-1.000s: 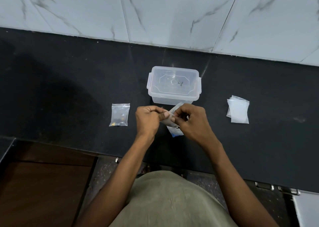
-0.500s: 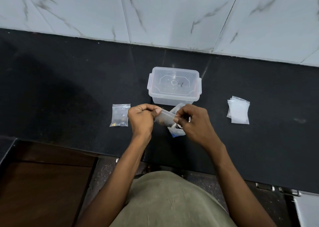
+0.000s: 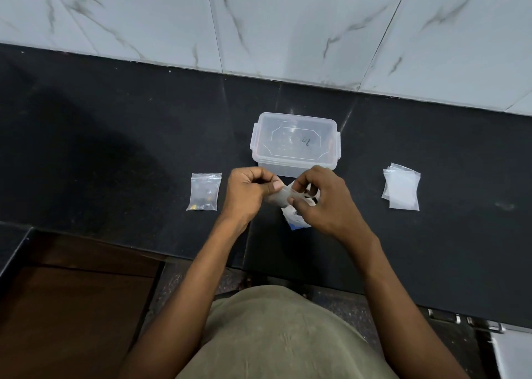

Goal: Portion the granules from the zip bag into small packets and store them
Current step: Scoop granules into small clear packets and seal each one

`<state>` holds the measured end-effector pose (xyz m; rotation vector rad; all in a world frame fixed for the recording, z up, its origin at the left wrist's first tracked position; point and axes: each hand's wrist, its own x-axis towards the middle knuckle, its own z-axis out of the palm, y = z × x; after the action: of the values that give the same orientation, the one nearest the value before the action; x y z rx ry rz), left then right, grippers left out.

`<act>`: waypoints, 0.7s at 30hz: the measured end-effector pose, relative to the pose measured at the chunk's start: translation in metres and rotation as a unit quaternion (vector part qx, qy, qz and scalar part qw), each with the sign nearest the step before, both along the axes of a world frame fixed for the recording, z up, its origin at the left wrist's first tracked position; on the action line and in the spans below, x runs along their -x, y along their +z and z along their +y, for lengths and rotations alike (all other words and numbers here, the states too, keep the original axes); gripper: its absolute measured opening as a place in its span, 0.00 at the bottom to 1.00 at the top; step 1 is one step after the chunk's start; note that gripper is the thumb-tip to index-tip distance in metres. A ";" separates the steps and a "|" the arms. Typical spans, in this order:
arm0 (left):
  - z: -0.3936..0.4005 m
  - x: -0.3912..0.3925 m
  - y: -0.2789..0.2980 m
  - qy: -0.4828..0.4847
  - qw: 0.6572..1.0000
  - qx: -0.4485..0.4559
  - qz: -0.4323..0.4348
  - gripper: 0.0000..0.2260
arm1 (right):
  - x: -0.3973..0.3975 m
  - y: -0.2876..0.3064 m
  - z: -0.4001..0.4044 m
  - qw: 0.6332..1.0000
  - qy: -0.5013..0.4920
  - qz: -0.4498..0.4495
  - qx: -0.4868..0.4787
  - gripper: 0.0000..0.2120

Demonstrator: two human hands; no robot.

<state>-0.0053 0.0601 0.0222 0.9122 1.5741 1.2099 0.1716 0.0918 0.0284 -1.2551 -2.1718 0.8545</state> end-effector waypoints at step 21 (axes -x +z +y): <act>-0.023 0.088 -0.004 0.219 0.975 0.018 -0.014 0.05 | 0.043 -0.014 0.004 0.994 -0.056 0.037 0.090 0.08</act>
<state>-0.0930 0.0372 0.0185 0.5330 1.8273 1.4813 0.1287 0.0960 0.0145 -1.3938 -1.9817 1.0521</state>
